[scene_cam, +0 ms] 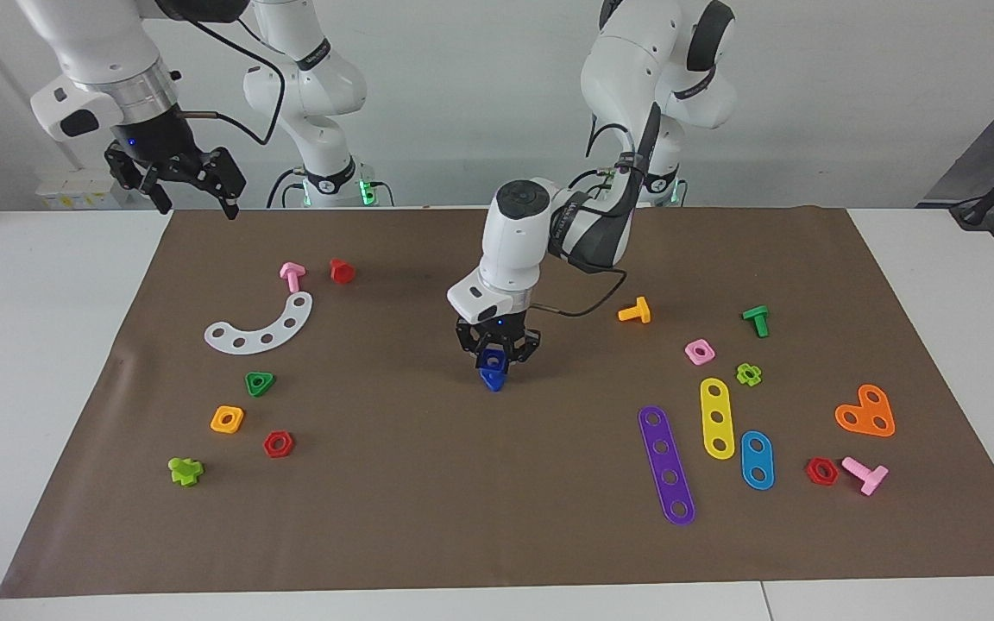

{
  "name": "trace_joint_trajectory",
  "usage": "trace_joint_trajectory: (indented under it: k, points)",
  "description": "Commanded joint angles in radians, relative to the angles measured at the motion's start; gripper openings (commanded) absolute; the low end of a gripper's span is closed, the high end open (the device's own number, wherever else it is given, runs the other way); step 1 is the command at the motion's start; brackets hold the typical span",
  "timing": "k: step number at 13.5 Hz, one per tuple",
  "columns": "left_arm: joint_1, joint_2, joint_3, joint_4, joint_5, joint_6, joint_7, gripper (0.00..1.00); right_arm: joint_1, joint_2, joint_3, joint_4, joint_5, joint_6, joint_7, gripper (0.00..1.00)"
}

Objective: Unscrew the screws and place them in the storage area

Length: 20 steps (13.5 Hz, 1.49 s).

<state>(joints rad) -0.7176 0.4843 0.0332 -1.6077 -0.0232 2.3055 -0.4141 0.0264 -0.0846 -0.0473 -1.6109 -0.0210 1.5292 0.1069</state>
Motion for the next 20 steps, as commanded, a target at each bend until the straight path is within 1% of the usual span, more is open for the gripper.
trace_joint_trajectory:
  k: [1,3,5,7,8,9,10,11,12,13,14,15,16,18,19,20]
  points:
    - [-0.008,-0.076,0.02,-0.04,0.022,-0.049,-0.023,0.1,-0.005,-0.017,0.003,-0.014,0.004,0.008,-0.026,1.0]
    - [0.016,-0.11,0.02,-0.084,0.022,-0.052,-0.02,0.08,-0.005,-0.017,0.003,-0.014,0.004,0.008,-0.026,1.0]
    - [0.055,-0.15,0.02,-0.138,0.022,-0.067,0.014,0.04,-0.005,-0.018,0.003,-0.014,0.004,0.008,-0.026,1.0]
    - [0.108,-0.205,0.02,-0.217,0.022,-0.055,0.092,0.05,-0.005,-0.017,0.003,-0.014,0.004,0.008,-0.023,1.0]
    - [0.137,-0.211,0.02,-0.242,0.022,-0.052,0.115,0.05,-0.013,-0.017,0.001,-0.014,0.004,0.008,-0.026,1.0]
    - [0.167,-0.222,0.019,-0.274,0.022,-0.032,0.144,0.06,-0.014,-0.017,0.001,-0.014,0.004,0.008,-0.024,1.0]
    - [0.197,-0.228,0.02,-0.312,0.022,0.018,0.182,0.06,-0.011,-0.017,0.001,-0.014,0.004,0.009,-0.024,1.0]
    - [0.231,-0.237,0.019,-0.36,0.022,0.096,0.213,0.13,-0.01,-0.017,0.003,-0.014,0.004,0.011,-0.023,1.0]
    - [0.275,-0.243,0.019,-0.406,0.022,0.164,0.216,0.15,-0.011,-0.017,0.003,-0.014,0.004,0.012,-0.026,1.0]
    - [0.302,-0.254,0.019,-0.461,0.022,0.217,0.218,0.15,-0.005,-0.018,0.003,-0.018,0.004,0.015,-0.033,1.0]
    - [0.32,-0.26,0.02,-0.495,0.022,0.25,0.234,0.15,0.0,-0.02,0.006,-0.023,0.007,0.023,-0.03,1.0]
    - [0.352,-0.268,0.019,-0.518,0.022,0.264,0.277,0.16,0.029,-0.014,0.006,-0.023,0.009,0.041,-0.023,1.0]
    - [0.362,-0.27,0.019,-0.531,0.022,0.27,0.309,0.2,0.039,0.0,0.006,-0.023,0.007,0.058,-0.006,1.0]
    - [0.385,-0.276,0.019,-0.555,0.022,0.273,0.322,0.2,0.079,0.04,0.01,-0.021,0.009,0.107,0.029,1.0]
    - [0.386,-0.277,0.02,-0.569,0.022,0.273,0.33,0.25,0.102,0.058,0.01,-0.023,0.009,0.136,0.065,1.0]
    - [0.394,-0.283,0.02,-0.574,0.022,0.267,0.334,0.53,0.148,0.068,0.01,-0.035,0.01,0.178,0.123,1.0]
